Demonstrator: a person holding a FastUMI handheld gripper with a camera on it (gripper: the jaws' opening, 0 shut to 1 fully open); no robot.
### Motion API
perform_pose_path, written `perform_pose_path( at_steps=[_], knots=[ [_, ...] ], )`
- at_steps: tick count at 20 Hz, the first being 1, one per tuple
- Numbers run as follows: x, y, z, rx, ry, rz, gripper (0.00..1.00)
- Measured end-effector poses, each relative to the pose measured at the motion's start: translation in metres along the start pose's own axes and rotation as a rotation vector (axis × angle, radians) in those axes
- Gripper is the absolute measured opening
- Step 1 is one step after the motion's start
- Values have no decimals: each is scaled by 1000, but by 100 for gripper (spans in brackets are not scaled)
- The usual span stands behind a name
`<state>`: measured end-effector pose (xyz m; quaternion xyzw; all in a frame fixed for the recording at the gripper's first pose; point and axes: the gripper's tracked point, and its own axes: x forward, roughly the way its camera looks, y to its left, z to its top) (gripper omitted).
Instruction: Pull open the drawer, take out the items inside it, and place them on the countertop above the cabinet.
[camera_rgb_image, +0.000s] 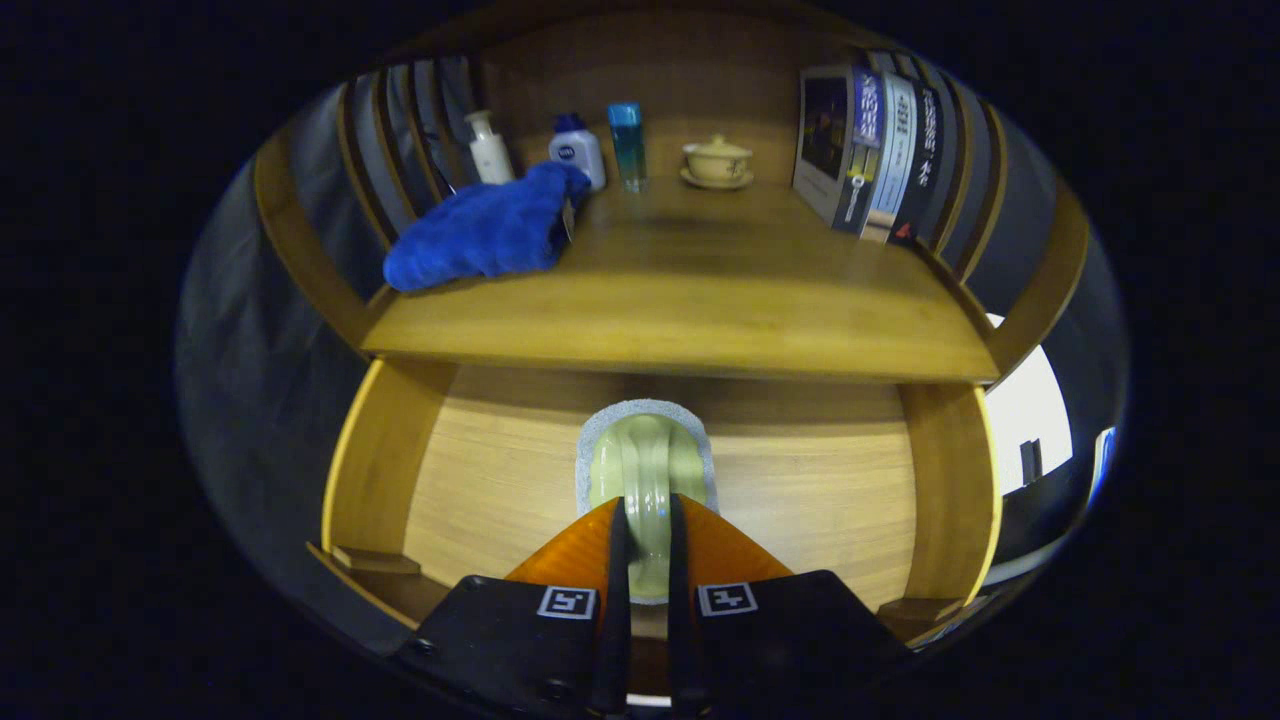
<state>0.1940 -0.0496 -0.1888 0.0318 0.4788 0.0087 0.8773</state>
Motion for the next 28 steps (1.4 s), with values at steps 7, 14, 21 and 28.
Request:
perform_pose_path(
  at_steps=[7,14,21,28],
  knots=[
    [-53,-2,89,8,-117,-32,24],
    [1,-10,163,81,-151,-71,24],
    [53,-25,195,73,-108,-126,24],
    [87,-28,195,85,-69,-152,24]
  ],
)
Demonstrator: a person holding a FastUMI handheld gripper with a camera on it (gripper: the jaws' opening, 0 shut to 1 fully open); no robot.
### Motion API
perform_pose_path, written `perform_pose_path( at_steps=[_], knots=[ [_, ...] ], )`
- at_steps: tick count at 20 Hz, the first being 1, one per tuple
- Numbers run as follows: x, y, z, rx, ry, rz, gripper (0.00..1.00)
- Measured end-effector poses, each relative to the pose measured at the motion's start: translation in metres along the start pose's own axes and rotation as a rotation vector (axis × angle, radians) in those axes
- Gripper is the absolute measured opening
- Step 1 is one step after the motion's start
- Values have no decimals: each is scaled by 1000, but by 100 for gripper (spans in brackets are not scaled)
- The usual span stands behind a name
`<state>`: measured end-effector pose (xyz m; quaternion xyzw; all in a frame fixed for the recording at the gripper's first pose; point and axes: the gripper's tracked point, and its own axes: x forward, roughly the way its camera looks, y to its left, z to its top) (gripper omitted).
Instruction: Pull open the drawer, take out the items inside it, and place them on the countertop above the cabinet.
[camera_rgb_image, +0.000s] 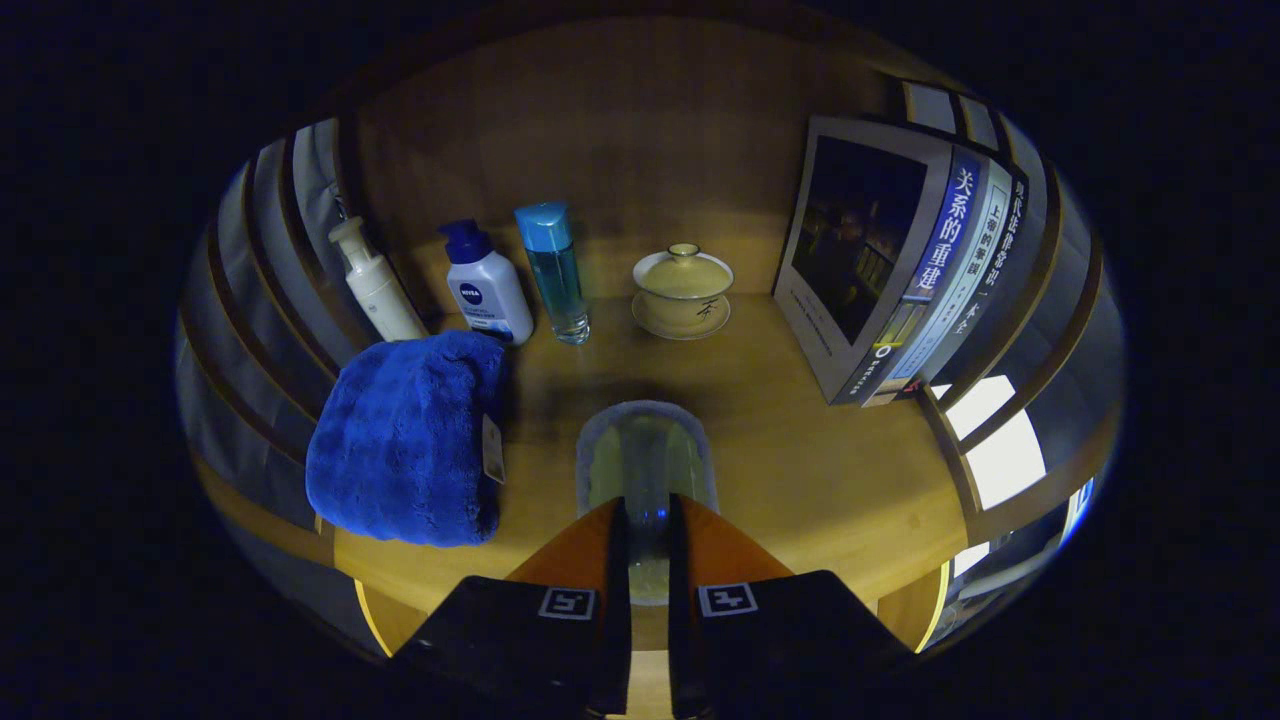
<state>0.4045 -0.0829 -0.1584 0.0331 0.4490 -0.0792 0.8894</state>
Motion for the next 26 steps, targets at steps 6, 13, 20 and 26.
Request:
perform_pose_path(
  at_steps=[6,13,20,26],
  knots=[
    [5,1,-1,7,0,5,33],
    [-9,7,6,-1,-42,23,68],
    [-46,9,11,-15,-125,18,93],
    [-122,13,-24,-57,-233,104,95]
  ],
)
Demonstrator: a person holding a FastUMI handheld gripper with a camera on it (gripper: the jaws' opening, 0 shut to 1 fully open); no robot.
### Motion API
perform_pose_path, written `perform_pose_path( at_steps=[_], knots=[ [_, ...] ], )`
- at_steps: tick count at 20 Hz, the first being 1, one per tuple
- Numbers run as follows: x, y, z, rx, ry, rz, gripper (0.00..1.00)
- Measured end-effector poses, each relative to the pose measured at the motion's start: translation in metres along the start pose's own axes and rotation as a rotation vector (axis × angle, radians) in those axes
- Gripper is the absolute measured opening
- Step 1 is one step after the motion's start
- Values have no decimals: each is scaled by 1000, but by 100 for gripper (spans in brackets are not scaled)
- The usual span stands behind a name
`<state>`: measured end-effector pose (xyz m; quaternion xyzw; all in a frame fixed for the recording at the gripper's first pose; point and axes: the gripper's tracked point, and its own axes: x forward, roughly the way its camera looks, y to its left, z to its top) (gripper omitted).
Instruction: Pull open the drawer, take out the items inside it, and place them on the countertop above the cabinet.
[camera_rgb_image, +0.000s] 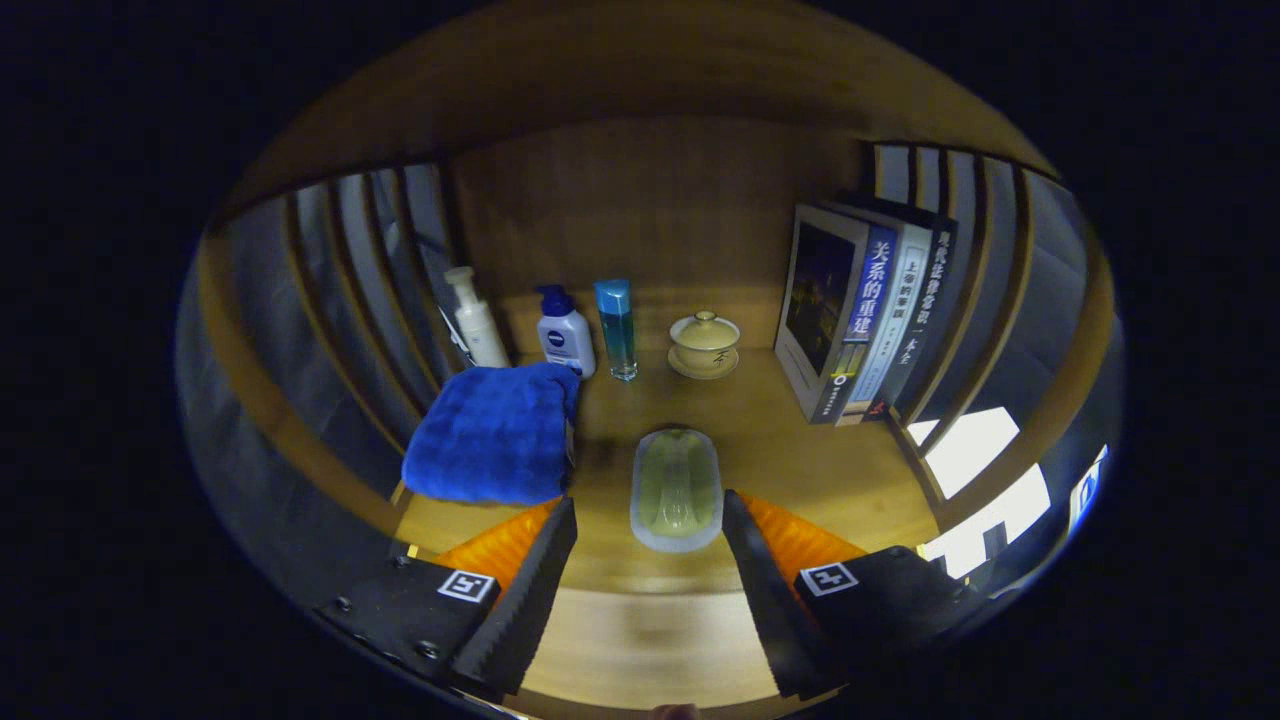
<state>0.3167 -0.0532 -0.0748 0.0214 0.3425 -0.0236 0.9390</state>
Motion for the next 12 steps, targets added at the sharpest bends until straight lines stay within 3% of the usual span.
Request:
perform_pose_path(
  at_steps=[8,12],
  knots=[
    [-121,-4,-35,-14,-137,63,95],
    [-174,15,-44,-7,-278,70,95]
  ],
)
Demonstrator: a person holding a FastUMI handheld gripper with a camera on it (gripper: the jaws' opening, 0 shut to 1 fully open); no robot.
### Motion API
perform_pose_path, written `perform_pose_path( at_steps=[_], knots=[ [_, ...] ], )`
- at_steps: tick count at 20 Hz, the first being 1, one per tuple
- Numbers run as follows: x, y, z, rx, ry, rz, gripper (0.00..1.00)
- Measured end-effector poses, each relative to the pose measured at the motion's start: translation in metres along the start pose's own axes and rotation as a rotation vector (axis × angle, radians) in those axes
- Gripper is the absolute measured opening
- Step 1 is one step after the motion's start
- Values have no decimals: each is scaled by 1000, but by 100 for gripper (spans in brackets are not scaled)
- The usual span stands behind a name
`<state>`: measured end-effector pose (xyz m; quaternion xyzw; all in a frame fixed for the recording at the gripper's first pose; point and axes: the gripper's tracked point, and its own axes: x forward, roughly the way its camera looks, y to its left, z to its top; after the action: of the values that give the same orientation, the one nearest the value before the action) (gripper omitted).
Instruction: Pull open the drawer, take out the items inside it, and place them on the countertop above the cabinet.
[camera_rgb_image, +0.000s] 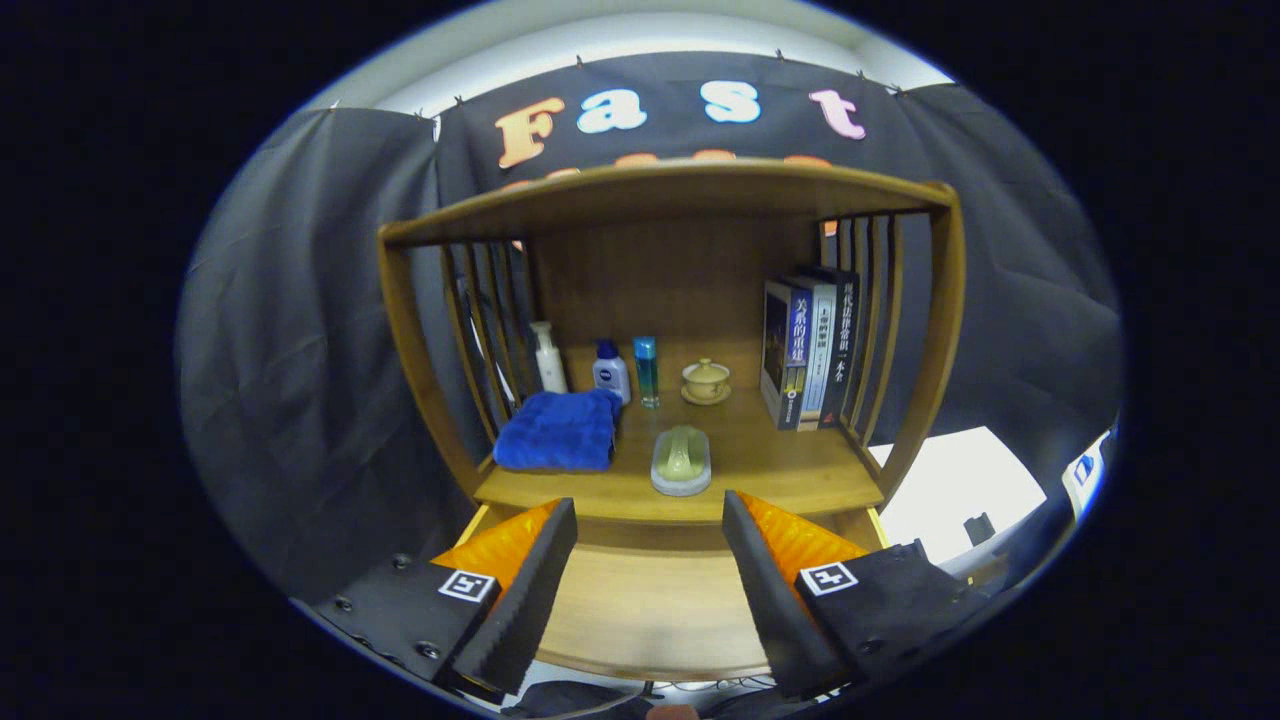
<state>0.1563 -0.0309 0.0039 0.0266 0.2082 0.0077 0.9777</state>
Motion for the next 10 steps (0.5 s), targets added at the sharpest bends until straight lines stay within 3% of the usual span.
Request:
perform_pose_path(
  at_steps=[10],
  knots=[
    [-44,74,-31,-127,-240,27,95]
  ],
)
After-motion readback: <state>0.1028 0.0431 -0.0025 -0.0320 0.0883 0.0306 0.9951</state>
